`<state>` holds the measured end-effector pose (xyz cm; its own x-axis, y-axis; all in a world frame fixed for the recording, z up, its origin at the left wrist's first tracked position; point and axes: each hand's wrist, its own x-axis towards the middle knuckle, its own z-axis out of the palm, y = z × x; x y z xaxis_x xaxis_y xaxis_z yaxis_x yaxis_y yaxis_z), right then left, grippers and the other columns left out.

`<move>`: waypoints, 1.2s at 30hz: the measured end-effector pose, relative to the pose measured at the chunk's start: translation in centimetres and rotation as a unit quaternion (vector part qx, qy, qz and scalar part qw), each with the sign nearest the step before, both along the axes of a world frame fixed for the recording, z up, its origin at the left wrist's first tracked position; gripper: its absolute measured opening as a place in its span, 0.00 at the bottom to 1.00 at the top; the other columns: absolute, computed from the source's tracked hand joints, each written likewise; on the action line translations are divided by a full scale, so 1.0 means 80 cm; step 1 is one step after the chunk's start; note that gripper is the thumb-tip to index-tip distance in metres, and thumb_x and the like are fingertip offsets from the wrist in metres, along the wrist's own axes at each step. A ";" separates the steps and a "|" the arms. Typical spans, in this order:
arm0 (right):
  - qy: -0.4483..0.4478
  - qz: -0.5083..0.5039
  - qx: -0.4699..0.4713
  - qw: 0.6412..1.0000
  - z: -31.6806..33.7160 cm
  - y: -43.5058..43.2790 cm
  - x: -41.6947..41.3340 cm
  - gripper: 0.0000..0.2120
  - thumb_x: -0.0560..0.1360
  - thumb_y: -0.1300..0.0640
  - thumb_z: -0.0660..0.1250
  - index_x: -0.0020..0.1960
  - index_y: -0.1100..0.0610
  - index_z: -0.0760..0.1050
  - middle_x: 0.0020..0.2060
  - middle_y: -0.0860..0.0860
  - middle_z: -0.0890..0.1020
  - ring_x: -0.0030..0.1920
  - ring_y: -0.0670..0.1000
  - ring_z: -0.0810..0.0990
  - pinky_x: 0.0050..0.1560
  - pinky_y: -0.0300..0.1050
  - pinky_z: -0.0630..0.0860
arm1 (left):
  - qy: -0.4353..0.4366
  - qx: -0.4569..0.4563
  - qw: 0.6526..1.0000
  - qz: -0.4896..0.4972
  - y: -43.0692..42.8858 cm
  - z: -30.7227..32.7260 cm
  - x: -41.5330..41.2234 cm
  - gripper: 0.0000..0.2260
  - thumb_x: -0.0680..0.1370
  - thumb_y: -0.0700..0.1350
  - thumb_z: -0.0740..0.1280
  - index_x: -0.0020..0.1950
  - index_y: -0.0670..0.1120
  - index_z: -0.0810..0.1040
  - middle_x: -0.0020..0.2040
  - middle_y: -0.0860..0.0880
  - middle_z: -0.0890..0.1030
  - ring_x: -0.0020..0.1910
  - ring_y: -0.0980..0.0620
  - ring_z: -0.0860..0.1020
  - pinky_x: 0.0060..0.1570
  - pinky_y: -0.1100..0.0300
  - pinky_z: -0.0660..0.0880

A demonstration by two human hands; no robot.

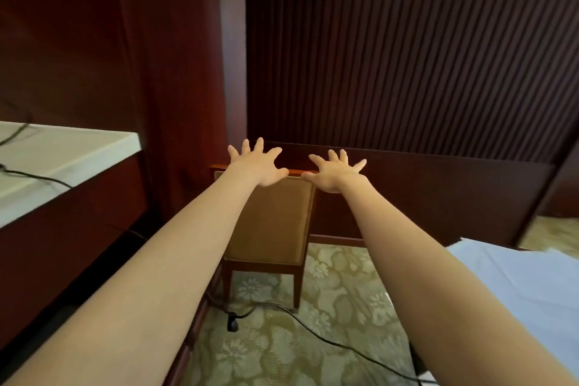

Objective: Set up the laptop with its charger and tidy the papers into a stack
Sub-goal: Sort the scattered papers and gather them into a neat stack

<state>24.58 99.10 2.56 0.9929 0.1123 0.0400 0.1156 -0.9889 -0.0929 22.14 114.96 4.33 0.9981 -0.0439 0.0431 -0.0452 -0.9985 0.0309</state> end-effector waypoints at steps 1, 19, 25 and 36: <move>0.002 -0.010 0.001 1.000 -0.002 -0.015 -0.006 0.30 0.79 0.38 0.52 0.77 0.45 0.48 0.77 0.57 0.46 0.76 0.59 0.39 0.66 0.72 0.38 | 0.002 -0.001 1.000 -0.013 -0.015 -0.002 -0.001 0.28 0.79 0.61 0.52 0.77 0.56 0.48 0.78 0.45 0.43 0.75 0.39 0.41 0.70 0.38 0.41; 0.089 -0.284 0.058 0.953 -0.121 -0.216 -0.105 0.29 0.78 0.37 0.49 0.76 0.44 0.49 0.77 0.56 0.47 0.76 0.59 0.40 0.67 0.72 0.41 | 0.097 0.056 0.957 -0.269 -0.208 -0.098 0.011 0.29 0.79 0.62 0.52 0.77 0.57 0.46 0.77 0.47 0.40 0.75 0.42 0.38 0.71 0.42 0.39; 0.098 -0.342 0.058 0.933 -0.141 -0.239 -0.144 0.29 0.79 0.37 0.49 0.76 0.45 0.50 0.77 0.56 0.46 0.76 0.58 0.40 0.66 0.73 0.40 | 0.103 0.048 0.931 -0.348 -0.258 -0.117 -0.005 0.29 0.79 0.61 0.52 0.77 0.56 0.47 0.77 0.47 0.41 0.76 0.42 0.39 0.71 0.42 0.40; 0.126 -0.434 0.038 0.891 -0.162 -0.289 -0.254 0.29 0.79 0.37 0.49 0.77 0.46 0.49 0.77 0.56 0.47 0.76 0.59 0.41 0.68 0.71 0.41 | 0.125 0.047 0.885 -0.446 -0.337 -0.149 -0.083 0.29 0.79 0.63 0.51 0.77 0.57 0.46 0.77 0.47 0.41 0.76 0.42 0.40 0.72 0.42 0.40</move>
